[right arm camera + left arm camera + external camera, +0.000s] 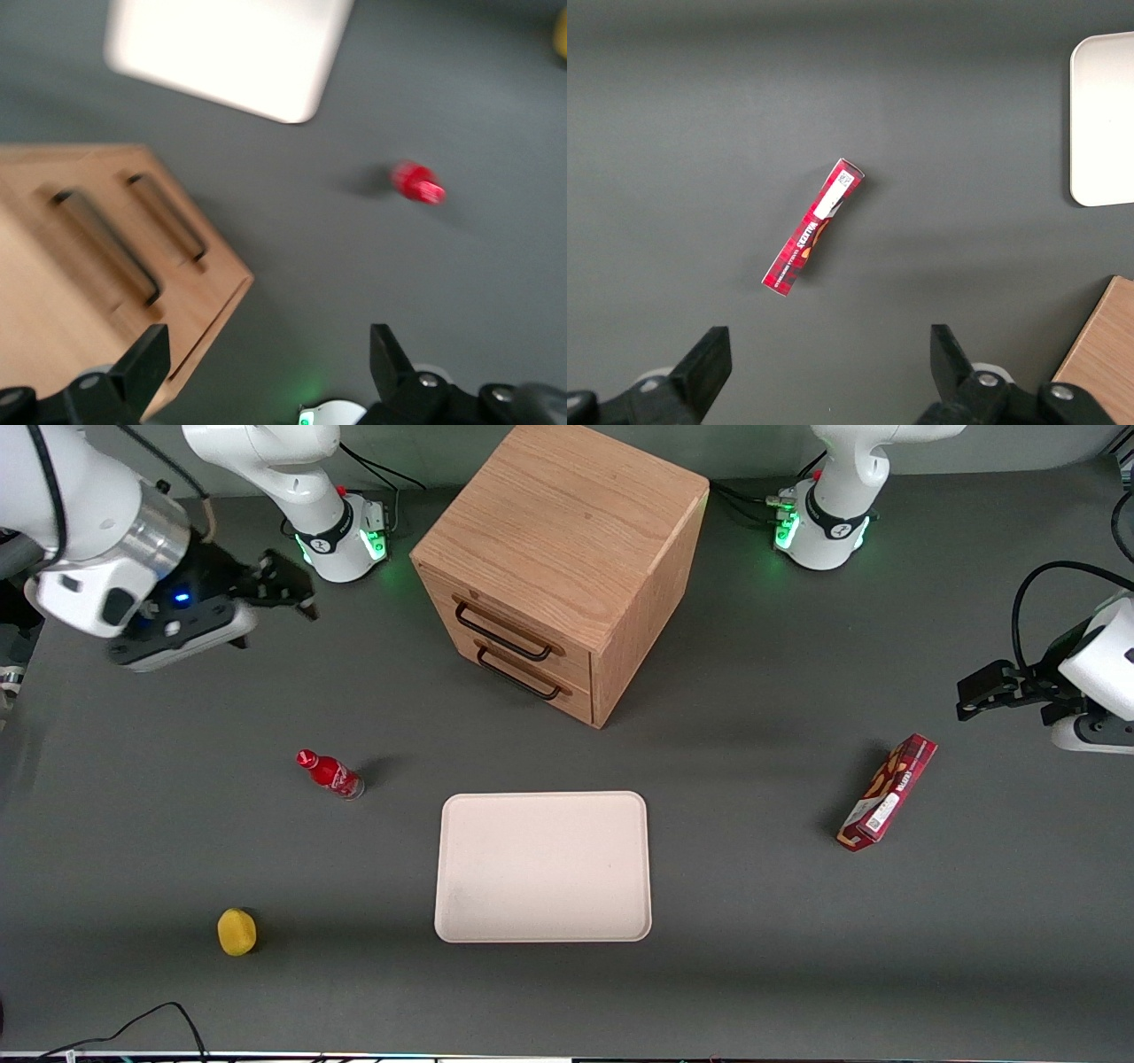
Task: Open upper drawer
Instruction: 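Move the right gripper toward the wooden cabinet's upper drawer handle, then hook the right gripper onto the upper drawer's black bar handle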
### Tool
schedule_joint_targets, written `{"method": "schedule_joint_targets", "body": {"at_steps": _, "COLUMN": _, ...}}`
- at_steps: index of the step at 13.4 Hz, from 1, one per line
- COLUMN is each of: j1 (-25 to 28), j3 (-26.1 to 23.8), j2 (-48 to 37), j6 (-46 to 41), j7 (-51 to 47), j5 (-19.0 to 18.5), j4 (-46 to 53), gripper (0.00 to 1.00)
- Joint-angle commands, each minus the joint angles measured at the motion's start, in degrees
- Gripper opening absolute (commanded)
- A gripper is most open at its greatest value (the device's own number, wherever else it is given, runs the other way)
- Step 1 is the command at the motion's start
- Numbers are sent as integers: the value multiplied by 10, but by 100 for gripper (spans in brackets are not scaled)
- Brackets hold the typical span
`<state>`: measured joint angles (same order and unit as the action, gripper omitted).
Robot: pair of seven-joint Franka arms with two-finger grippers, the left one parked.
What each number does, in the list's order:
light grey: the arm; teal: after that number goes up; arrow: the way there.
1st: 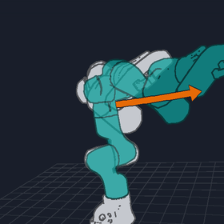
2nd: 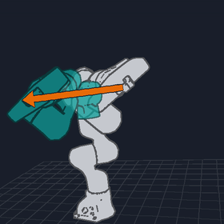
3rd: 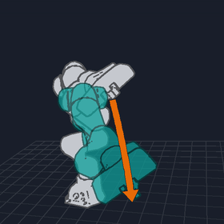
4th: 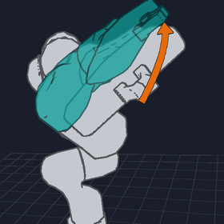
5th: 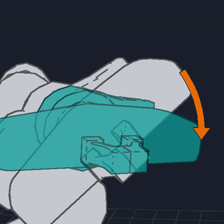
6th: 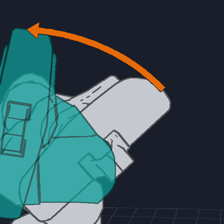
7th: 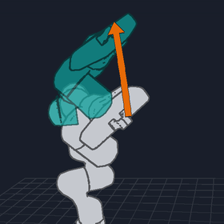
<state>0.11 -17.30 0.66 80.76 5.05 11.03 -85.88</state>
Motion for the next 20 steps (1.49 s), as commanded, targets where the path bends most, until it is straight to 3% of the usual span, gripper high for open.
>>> {"method": "schedule_joint_targets", "body": {"at_steps": 1, "j1": -4, "j3": -17, "j2": 27, "j6": -10, "j7": 117, "j5": 48, "j4": 8, "gripper": 100}}
{"method": "schedule_joint_targets", "body": {"at_steps": 4, "j1": -4, "j3": -54, "j2": 65, "j6": -10, "j7": 166, "j5": 82, "j4": 1, "gripper": 100}}
{"method": "schedule_joint_targets", "body": {"at_steps": 10, "j1": -3, "j3": -99, "j2": 147, "j6": 40, "j7": 166, "j5": 87, "j4": -17, "gripper": 100}}
{"method": "schedule_joint_targets", "body": {"at_steps": 14, "j1": 5, "j3": -113, "j2": 152, "j6": 119, "j7": 157, "j5": 87, "j4": -84, "gripper": 100}}
{"method": "schedule_joint_targets", "body": {"at_steps": 20, "j1": 7, "j3": -136, "j2": 145, "j6": 173, "j7": 131, "j5": 103, "j4": -145, "gripper": 100}}
